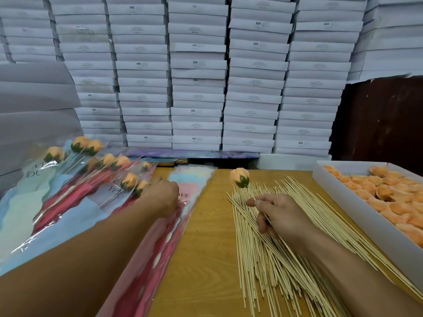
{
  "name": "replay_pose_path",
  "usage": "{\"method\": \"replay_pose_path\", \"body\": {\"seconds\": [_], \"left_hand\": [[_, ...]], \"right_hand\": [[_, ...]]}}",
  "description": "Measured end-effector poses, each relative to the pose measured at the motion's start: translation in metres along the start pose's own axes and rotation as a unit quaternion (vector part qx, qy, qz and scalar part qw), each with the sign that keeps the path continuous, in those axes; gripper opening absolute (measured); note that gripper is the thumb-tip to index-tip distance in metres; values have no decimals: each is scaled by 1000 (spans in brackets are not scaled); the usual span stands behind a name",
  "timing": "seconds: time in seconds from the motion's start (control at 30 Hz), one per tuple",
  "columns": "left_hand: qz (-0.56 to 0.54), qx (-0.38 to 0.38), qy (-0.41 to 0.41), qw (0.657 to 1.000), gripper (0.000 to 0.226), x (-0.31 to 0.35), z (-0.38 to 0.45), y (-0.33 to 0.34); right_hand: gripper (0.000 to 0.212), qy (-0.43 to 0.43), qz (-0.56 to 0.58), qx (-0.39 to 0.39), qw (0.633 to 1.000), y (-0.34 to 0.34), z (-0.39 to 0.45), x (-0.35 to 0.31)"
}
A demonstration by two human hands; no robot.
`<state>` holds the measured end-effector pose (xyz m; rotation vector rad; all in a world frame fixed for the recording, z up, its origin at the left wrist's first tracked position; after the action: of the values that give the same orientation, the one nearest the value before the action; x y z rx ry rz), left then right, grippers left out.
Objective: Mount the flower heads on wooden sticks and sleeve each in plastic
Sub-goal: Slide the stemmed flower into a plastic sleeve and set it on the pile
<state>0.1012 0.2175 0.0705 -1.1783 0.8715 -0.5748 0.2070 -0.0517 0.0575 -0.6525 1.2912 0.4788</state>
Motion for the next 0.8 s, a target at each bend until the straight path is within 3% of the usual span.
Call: {"method": "replay_pose_path", "body": {"seconds": [0.07, 0.23, 0.5, 0.7, 0.8], "left_hand": [[-12, 23, 11, 1000, 11, 1, -4, -10], [-136, 93, 31, 986, 13, 16, -22, -41], [-275, 94, 136, 947, 15, 80, -71, -67], [-214, 167, 153, 950, 19, 108, -94, -66], [-184, 179, 158, 953, 9, 109, -98, -66]], "right_hand": [[22, 13, 13, 2, 1000, 0, 0, 0], [19, 71, 82, -11, 994, 5, -1, -1], [17, 146, 268, -67, 950, 1, -2, -6], [20, 153, 219, -51, 962, -1, -1, -3], [20, 163, 221, -28, 961, -6, 2, -2]]}}
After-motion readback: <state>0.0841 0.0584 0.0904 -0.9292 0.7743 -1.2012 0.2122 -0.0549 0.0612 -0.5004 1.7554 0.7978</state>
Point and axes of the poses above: each hand's wrist, its own z-axis towards the middle knuckle, its own y-axis out of the palm, x = y × z, the point moved 2 cm from there along z, towards the middle knuckle, and after that the axes turned 7 degrees about z, right-handed, at the moved point
